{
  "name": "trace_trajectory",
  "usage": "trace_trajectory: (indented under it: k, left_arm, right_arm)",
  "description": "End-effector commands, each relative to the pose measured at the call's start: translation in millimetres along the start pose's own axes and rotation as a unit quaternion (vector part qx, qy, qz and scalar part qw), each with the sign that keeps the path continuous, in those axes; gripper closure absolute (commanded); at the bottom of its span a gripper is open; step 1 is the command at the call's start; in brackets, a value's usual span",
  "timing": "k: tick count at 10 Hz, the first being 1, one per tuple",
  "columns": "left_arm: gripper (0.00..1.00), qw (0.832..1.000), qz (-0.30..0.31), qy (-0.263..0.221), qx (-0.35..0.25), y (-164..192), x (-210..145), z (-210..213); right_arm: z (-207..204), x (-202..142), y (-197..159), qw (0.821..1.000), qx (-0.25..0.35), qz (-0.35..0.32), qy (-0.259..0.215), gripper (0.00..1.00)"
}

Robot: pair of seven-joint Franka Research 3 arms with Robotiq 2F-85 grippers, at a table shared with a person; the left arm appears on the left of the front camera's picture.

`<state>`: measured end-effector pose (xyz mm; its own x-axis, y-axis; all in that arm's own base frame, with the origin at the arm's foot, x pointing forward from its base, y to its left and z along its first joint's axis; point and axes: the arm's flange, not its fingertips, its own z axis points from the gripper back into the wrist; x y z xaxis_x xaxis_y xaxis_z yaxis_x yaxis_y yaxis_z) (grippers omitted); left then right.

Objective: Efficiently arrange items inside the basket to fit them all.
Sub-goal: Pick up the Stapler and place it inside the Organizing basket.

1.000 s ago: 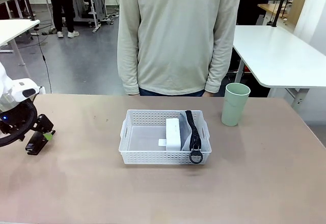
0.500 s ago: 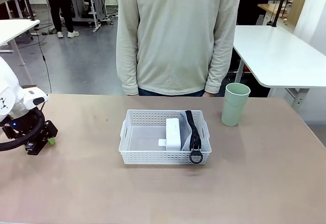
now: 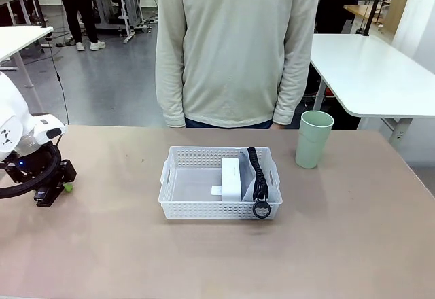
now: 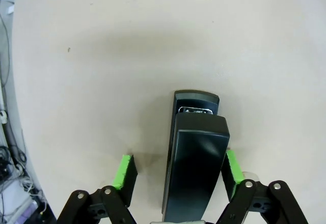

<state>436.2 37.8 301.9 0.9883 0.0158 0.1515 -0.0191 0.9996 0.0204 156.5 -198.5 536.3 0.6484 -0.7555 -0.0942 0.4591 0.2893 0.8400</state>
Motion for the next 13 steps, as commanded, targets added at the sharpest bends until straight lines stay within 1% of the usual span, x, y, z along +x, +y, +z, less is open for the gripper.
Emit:
trace_trajectory:
  k: [1,2,3,8,9,10,11,13]
  left_arm:
    - [1.00,1.000,-0.002,0.002,0.011,-6,0,-1]
    - [0.63,1.000,-0.005,0.001,0.013,-6,0,-1]
    - [1.00,1.000,-0.007,0.003,0.013,-6,0,-1]
    - [1.00,1.000,-0.002,-0.003,0.010,-4,0,3]
    - [1.00,1.000,0.001,-0.003,0.005,1,1,11]
    - [1.00,1.000,0.003,0.008,-0.008,9,-1,37]
    - [1.00,0.999,-0.015,0.016,-0.033,19,-8,88]
    - [1.00,0.997,-0.016,-0.026,-0.071,35,-29,189]
  right_arm:
    - [0,-2,-2,1.000,0.005,0.008,0.001,0.00]
    - [0,-2,-2,1.000,0.005,0.008,0.001,0.00]
    - [0,-2,-2,1.000,0.005,0.008,0.001,0.00]
    - [0,-2,-2,1.000,0.005,0.008,0.001,0.00]
    - [0,-2,-2,1.000,0.005,0.008,0.001,0.00]
    - [0,-2,-2,1.000,0.005,0.008,0.001,0.00]
    - [0,-2,-2,1.000,0.005,0.008,0.001,0.00]
    - [0,-2,-2,1.000,0.005,0.008,0.001,0.00]
